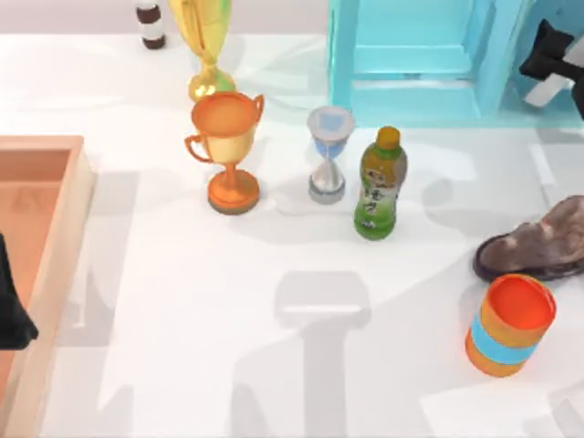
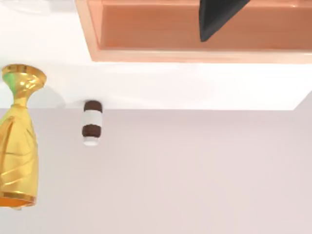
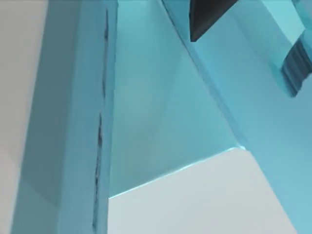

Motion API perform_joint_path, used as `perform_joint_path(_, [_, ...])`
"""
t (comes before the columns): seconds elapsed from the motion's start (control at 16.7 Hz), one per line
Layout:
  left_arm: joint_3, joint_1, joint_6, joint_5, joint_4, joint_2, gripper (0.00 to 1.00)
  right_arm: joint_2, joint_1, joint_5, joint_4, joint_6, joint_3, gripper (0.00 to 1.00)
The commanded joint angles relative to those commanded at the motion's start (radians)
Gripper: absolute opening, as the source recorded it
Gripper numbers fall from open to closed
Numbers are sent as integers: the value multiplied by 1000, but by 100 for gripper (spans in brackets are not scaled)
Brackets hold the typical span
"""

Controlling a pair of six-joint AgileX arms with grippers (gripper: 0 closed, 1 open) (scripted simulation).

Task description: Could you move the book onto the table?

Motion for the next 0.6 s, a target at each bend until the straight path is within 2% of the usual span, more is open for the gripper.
perform_joint_path(0.6, [0,0,0,0,0,0,100,0,0,0,0,0,0,10])
